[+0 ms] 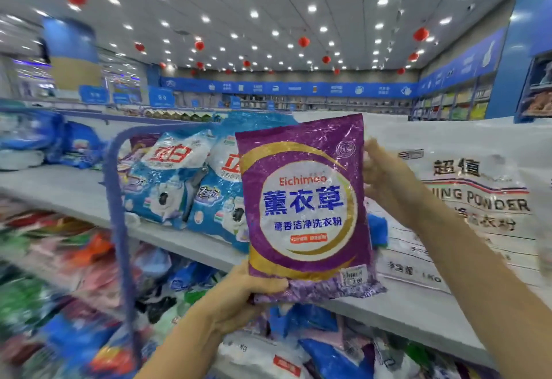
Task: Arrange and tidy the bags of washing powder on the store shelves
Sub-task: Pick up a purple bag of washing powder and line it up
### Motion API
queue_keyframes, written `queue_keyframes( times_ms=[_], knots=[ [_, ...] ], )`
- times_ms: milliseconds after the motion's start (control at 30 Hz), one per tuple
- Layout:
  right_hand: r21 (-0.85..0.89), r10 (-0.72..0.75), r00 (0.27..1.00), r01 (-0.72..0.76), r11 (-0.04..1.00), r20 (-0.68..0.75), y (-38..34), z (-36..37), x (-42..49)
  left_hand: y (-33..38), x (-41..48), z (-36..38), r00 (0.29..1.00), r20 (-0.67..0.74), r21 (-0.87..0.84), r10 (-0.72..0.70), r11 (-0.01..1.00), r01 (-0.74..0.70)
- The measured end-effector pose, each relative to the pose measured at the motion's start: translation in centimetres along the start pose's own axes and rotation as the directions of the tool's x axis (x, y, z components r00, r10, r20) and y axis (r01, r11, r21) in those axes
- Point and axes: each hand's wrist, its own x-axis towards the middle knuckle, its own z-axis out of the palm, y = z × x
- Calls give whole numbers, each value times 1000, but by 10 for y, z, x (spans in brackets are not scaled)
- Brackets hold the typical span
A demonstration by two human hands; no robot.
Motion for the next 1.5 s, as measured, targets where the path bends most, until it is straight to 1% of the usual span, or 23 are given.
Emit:
queue_keyframes(
  times_ms=[67,133,200,233,333,433,533,600,667,767,867,933,1033,1100,1200,1267,1400,1500],
  knots=[
    [-66,29,993,-21,998,116,25,43,-6,13,-27,-31,993,-102,7,66,998,-65],
    [-134,-26,974,58,989,224,50,94,-14,29,-53,-61,973,-201,42,117,993,-111],
    [-190,-109,960,161,969,260,68,151,-14,43,-79,-94,953,-267,55,142,990,-132],
    [-191,-136,956,189,963,262,75,178,-12,49,-93,-113,945,-296,48,136,991,-128],
    [-147,-171,943,220,964,286,90,260,5,67,-139,-177,920,-385,-7,77,996,-86],
    [-62,-229,904,268,962,360,98,346,18,91,-189,-244,909,-413,-6,50,998,-58],
    [7,-235,854,262,965,464,105,427,31,113,-241,-306,901,-432,37,29,999,-15],
    [49,-233,829,243,969,509,111,476,38,126,-272,-340,898,-438,30,29,999,-18],
    [64,-223,812,225,972,539,116,521,45,143,-296,-364,906,-421,-7,42,999,-50],
    [45,-224,795,241,970,564,118,579,57,154,-321,-409,897,-441,-23,37,998,-52],
    [33,-237,792,265,964,562,126,625,78,164,-333,-454,835,-543,46,85,996,-71],
    [24,-242,797,275,961,553,132,650,96,171,-332,-484,807,-581,70,109,994,-85],
    [44,-230,820,243,969,524,146,677,127,188,-314,-529,794,-598,46,113,993,-107],
    [59,-214,847,213,975,487,156,688,151,202,-292,-558,785,-607,88,126,992,-92],
    [107,-176,887,144,984,427,172,697,193,222,-250,-596,796,-585,194,157,980,-51],
    [118,-161,916,126,985,367,180,699,225,233,-217,-625,810,-559,233,180,971,-54],
    [140,-105,967,74,987,234,190,691,290,256,-140,-673,850,-490,262,194,963,-69],
    [164,-19,993,-1,986,119,198,676,327,265,-84,-693,878,-428,269,215,958,-104]
  ],
)
